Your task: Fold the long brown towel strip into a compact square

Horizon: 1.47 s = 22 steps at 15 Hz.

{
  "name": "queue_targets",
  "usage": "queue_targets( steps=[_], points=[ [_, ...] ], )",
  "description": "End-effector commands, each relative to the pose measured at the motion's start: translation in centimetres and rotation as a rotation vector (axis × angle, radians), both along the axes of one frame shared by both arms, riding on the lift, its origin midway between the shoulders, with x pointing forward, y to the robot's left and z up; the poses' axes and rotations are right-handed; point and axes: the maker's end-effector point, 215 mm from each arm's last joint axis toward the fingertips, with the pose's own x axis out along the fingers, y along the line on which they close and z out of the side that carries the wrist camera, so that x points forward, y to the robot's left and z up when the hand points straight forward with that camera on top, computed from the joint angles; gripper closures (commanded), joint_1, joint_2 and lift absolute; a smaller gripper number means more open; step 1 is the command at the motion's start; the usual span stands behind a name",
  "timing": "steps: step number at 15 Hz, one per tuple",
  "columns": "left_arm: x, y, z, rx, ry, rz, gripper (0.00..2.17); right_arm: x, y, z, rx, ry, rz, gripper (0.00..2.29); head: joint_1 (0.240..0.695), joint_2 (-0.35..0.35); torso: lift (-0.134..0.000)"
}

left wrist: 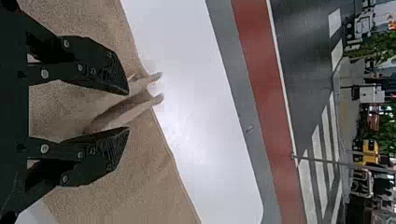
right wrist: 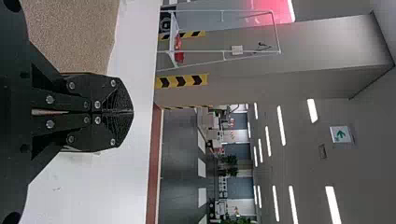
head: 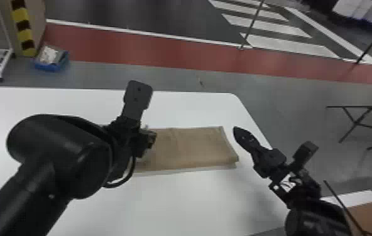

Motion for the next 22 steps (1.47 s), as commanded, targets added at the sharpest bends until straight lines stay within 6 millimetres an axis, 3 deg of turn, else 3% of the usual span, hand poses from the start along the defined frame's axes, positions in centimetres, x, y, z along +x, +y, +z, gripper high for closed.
queue_targets(
  steps=[1, 2, 3, 4, 5, 7, 8, 11, 13, 16, 18, 22],
  points=[
    [0.3, -0.7, 0.5, -0.048, -0.02, 0.008, 0.04, 0.2, 0.8, 0.0, 0.009, -0.001, -0.004, 1.85, 0.695, -0.35, -0.128],
    [0.5, -0.3, 0.4, -0.049, -0.021, 0.016, 0.04, 0.3, 1.4, -0.2, 0.015, 0.005, 0.001, 1.74, 0.695, -0.35, -0.128],
    [0.6, 0.3, 0.2, -0.039, -0.027, 0.028, 0.04, 0.4, 2.4, 0.1, 0.024, 0.004, 0.011, 1.4, 0.695, -0.35, -0.128],
    [0.8, 1.3, -0.2, -0.022, -0.041, 0.041, 0.04, 0.7, 3.2, 0.7, 0.019, 0.002, 0.012, 1.3, 0.695, -0.35, -0.128],
    [1.6, 3.2, -0.5, 0.006, -0.087, 0.074, 0.04, 1.0, 5.2, 0.4, 0.041, 0.04, 0.035, 1.16, 0.695, -0.35, -0.128],
    [3.4, 7.1, -0.1, 0.015, -0.174, 0.16, 0.04, 1.8, 7.6, 0.5, 0.057, 0.075, 0.043, 0.63, 0.695, -0.35, -0.128],
    [4.4, 7.9, 1.3, -0.037, -0.22, 0.188, 0.05, 2.1, 9.0, 0.1, 0.066, 0.107, 0.055, 0.49, 0.695, -0.35, -0.128],
    [6.6, 15.6, 0.8, -0.013, -0.273, 0.276, 0.05, 2.5, 14.2, 0.8, 0.115, 0.141, 0.107, 0.48, 0.695, -0.294, -0.128],
    [7.4, 18.1, 0.6, 0.025, -0.285, 0.311, 0.05, 2.3, 16.8, -0.2, 0.126, 0.183, 0.133, 0.48, 0.695, -0.194, -0.128],
    [7.4, 19.4, 0.6, 0.085, -0.315, 0.314, 0.05, 2.9, 19.3, -0.6, 0.117, 0.214, 0.14, 0.48, 0.695, -0.127, -0.128],
    [7.5, 19.8, 0.6, 0.109, -0.337, 0.323, 0.05, 4.2, 20.4, 0.3, 0.106, 0.21, 0.132, 0.48, 0.695, -0.092, -0.128],
    [6.4, 19.6, -0.7, 0.111, -0.32, 0.316, 0.05, 5.0, 22.0, -0.5, 0.068, 0.238, 0.114, 0.48, 0.695, -0.069, -0.128]
  ],
)
